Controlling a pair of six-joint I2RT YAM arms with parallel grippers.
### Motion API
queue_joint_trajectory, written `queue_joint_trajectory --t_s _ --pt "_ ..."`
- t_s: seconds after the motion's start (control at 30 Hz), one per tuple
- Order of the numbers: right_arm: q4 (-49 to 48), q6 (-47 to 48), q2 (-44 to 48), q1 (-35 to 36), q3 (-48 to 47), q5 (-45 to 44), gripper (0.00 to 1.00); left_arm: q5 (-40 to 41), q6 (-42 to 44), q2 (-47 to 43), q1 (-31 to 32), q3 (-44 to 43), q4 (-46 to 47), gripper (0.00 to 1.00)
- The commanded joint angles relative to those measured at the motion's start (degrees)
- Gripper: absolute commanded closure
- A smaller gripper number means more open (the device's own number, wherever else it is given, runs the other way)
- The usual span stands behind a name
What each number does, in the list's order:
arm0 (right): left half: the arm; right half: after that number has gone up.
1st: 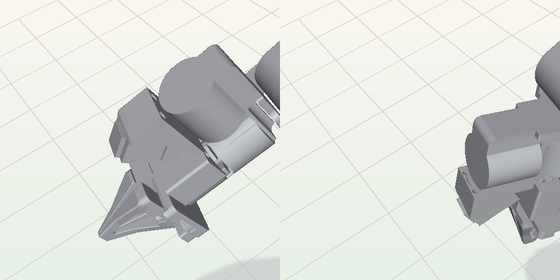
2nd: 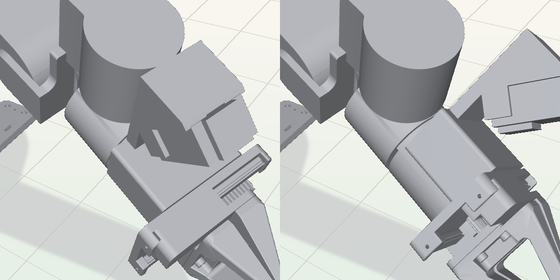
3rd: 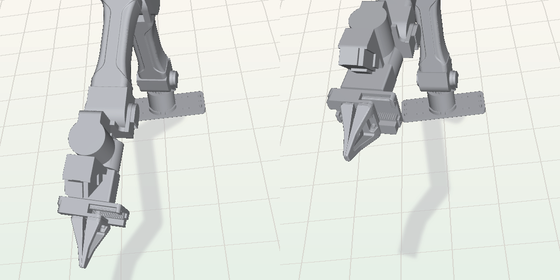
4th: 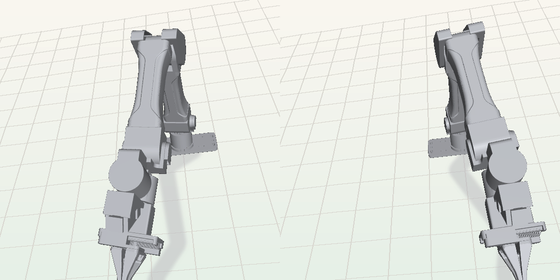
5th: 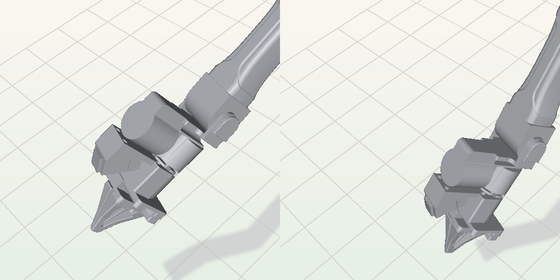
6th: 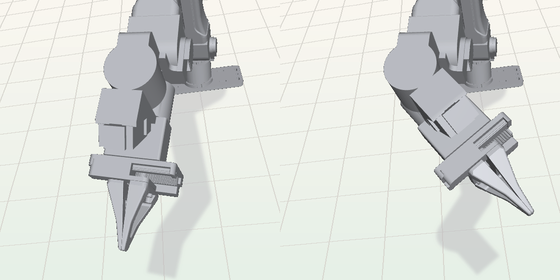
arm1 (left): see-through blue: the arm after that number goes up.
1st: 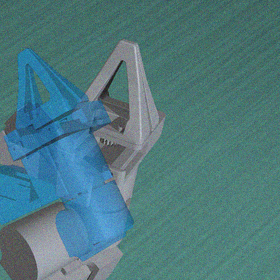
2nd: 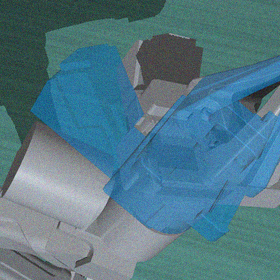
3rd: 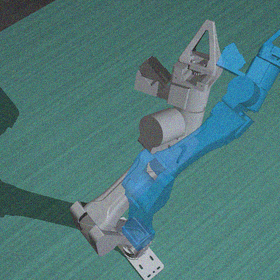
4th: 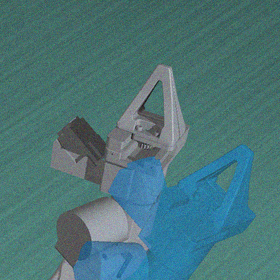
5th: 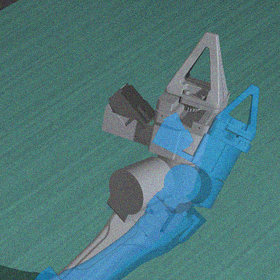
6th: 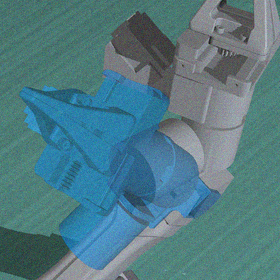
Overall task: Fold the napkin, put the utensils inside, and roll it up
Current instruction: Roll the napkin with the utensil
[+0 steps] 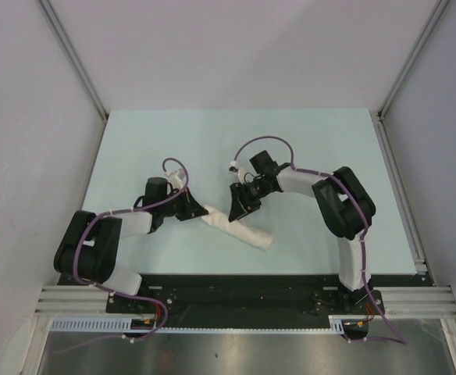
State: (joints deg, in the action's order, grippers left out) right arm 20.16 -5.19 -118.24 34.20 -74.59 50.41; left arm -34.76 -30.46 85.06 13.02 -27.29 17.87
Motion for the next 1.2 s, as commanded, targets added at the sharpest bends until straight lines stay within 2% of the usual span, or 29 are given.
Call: queue_joint_trajectory --t_s 0.0,0.13,0.23,0.27,0.5,0.7,0.83,1.17 --pt "0.23 1.23 9.94 0.08 -1.27 -11.63 0.41 0.22 -1.18 1.51 0.17 -3.21 0.42 1.0" --pt "0.32 5.02 16.45 6.13 0.84 -30.14 0.38 0.49 -2.59 3.71 0.08 -4.35 0.06 1.0" --pt "-1.26 9.22 19.62 11.93 3.3 -39.73 0.37 0.31 -3.2 4.5 0.08 -4.7 0.24 1.0" --pt "-1.88 10.1 20.4 14.91 3.83 -41.95 0.36 0.48 -3.29 4.68 0.08 -4.79 0.06 1.0" --pt "-2.93 15.82 17.44 23.88 5.33 -58.38 0.34 0.14 -3.03 6.35 -0.01 -6.81 -1.08 1.0" --pt "-4.6 19.78 15.14 27.15 6.56 -65.87 0.33 -0.13 -2.42 7.4 -0.01 -8.22 -2.13 1.0" --pt "-4.52 20.75 13.3 27.5 6.56 -67.02 0.32 -0.39 -2.32 8.02 -0.01 -8.92 -2.4 1.0" --pt "-2.59 19.43 10.4 24.08 5.24 -61.05 0.34 -1.45 -1.8 9.78 -0.01 -11.64 -3.1 1.0"
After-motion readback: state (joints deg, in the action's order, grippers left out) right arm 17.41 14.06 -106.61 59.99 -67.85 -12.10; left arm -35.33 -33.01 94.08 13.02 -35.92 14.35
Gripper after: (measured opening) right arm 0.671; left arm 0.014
